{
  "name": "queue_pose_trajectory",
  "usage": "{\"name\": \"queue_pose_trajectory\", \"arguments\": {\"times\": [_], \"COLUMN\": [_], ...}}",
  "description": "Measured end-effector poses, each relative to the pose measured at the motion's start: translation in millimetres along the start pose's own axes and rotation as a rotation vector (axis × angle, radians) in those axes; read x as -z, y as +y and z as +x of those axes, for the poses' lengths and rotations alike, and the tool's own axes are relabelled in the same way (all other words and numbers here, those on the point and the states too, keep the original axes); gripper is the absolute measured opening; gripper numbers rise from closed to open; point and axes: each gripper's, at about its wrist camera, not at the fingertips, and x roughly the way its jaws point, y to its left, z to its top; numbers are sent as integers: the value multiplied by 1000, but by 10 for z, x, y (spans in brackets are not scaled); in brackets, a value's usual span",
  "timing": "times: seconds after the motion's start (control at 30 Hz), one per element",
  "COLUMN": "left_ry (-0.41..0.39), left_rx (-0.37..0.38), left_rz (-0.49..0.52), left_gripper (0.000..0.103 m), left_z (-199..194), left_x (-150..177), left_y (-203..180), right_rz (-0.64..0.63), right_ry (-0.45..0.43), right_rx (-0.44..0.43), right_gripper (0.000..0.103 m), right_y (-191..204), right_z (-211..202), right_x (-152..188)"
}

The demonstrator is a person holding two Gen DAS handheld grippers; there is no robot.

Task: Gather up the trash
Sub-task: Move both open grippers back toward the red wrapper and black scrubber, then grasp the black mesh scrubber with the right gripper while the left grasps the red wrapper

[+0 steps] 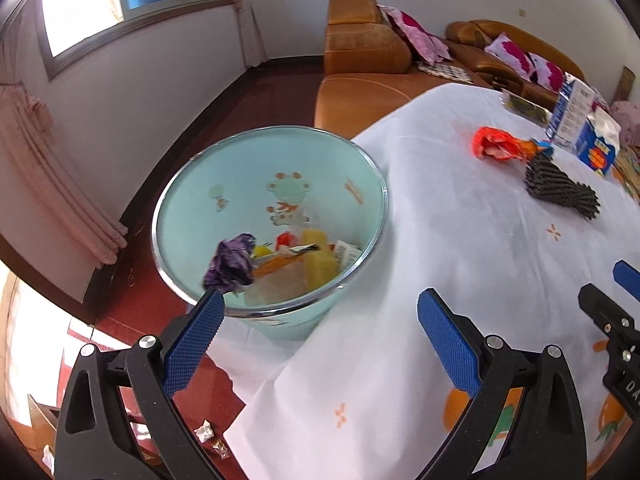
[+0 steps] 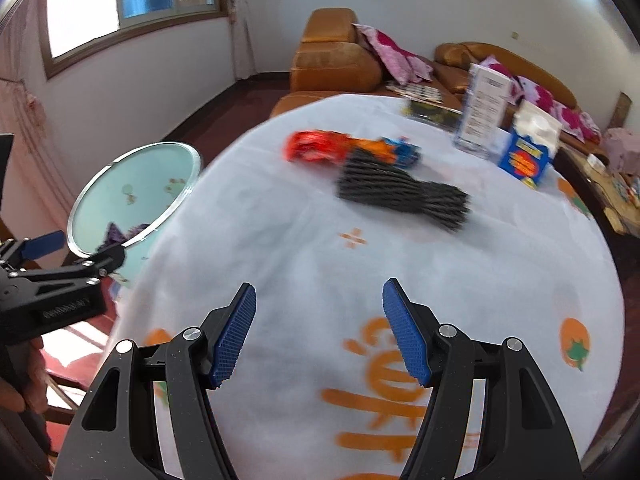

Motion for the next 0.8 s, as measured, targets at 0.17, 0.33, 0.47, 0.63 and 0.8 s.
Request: {"name": "queue_pose_trajectory", "arguments": {"times": [0.17, 0.33, 0.47, 0.63, 0.8], "left_ry": [-2, -5, -8, -12, -20], "left_rx": [12, 26, 43, 43, 29], "left_rz": [60, 102, 133, 169, 172], "left_gripper": [95, 95, 95, 95, 95], "left_z": [26, 63, 84, 117, 126], "left_x": [-41, -133, -223, -350, -474], "left_y": [-212, -412, -550, -675, -666], "right_rz": [28, 1, -56, -201, -363], "right_ry": [13, 11, 10, 39, 108], "right_rx": [66, 104, 86, -9, -35], "right_gripper": [66, 66, 66, 66, 66], "right_y": [-401, -693, -835, -748, -641], "right_z": [57, 145, 238, 489, 865], "right_x": [31, -75, -311, -659, -770]}}
